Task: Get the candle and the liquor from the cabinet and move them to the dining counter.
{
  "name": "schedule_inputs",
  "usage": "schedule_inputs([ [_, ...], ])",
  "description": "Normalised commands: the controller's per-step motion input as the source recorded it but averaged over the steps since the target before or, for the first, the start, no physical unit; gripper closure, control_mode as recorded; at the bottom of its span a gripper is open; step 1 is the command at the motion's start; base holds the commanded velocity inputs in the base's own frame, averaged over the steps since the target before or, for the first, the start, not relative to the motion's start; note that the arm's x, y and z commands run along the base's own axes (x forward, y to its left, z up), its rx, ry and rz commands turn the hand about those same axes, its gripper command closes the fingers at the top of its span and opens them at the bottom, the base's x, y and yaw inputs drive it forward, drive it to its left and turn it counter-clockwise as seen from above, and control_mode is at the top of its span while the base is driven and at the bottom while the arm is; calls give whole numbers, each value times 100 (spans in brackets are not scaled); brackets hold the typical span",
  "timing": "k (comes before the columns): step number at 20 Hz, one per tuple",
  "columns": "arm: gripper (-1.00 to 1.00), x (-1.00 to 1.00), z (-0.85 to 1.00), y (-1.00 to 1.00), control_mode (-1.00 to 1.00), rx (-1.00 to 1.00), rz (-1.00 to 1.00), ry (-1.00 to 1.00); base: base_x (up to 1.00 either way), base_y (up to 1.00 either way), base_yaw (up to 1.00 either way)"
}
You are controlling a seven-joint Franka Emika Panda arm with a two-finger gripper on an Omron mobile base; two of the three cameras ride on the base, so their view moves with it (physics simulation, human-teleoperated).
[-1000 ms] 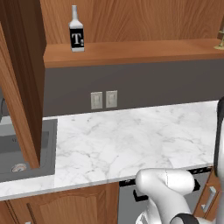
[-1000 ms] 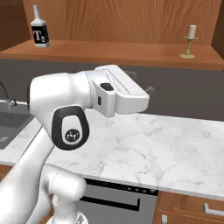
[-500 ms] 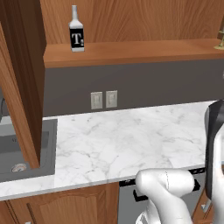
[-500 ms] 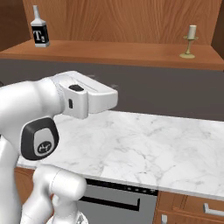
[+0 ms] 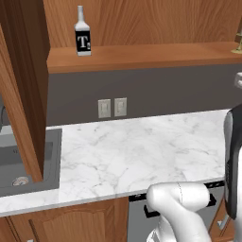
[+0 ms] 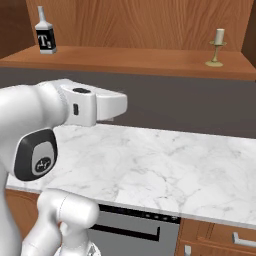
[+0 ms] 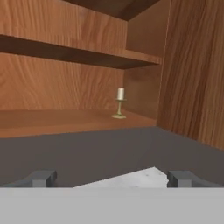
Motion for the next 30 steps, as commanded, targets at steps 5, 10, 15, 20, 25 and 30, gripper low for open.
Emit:
schedule_inputs([
  [5,-100,5,7,-14,-100,0,0,7,0,0,0],
  [10,-100,24,5,-14,-100,0,0,7,0,0,0],
  [15,-100,54,0,-1,-100,1,1,0,0,0,0],
  [20,-100,51,6,-1,-100,4,3,0,0,0,0],
  [25,-100,26,12,-23,-100,6,1,0,0,0,0],
  [30,-100,0,13,-40,-100,4,0,-1,0,0,0],
])
